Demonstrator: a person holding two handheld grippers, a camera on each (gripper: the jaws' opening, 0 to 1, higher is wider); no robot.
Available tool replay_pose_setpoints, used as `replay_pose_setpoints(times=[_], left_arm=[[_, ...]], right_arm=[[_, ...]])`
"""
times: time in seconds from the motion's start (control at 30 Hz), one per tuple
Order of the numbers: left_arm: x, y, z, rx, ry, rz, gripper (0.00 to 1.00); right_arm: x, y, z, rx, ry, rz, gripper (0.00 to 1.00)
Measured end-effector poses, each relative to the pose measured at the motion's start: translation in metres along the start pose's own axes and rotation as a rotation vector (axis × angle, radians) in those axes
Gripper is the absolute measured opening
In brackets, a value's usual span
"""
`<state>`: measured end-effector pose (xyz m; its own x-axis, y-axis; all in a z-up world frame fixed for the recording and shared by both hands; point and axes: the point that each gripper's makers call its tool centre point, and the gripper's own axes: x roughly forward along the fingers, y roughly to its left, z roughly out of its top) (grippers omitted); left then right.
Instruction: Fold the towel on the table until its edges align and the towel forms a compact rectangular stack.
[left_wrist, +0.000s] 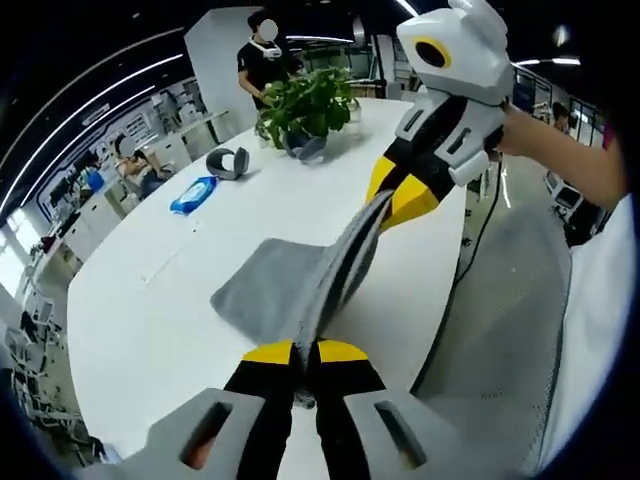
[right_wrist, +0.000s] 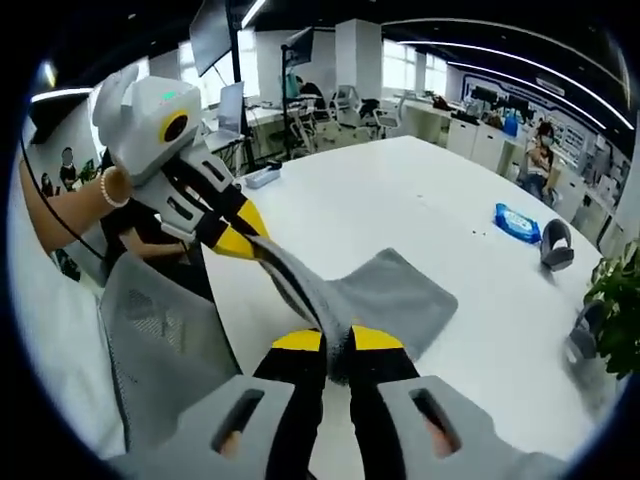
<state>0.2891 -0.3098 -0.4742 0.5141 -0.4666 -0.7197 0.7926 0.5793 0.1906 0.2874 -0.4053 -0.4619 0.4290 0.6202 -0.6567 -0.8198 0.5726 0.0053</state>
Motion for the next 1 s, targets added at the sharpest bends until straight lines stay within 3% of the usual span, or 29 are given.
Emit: replay_pose_setpoints(times=[0.33,0.63,1.0], left_arm=[[-0.012,0.023,0.026,0.044,-0.022,0.041,0.06],[0.034,0.049,0.042,0.074,-0.020,0.038,0.06],[0.087,0.065,0.033,0.055,0.035,0.021,0.06]], right_arm=[[-0.007,-0.016,0.022,0.023,-0.027,-0.010,0.05],[0.014,-0.055,0.012,0.059,-0.009,-0.057,0.06],[0.050,-0.093,-0.008,0.100,0.030,-0.078,0.06]])
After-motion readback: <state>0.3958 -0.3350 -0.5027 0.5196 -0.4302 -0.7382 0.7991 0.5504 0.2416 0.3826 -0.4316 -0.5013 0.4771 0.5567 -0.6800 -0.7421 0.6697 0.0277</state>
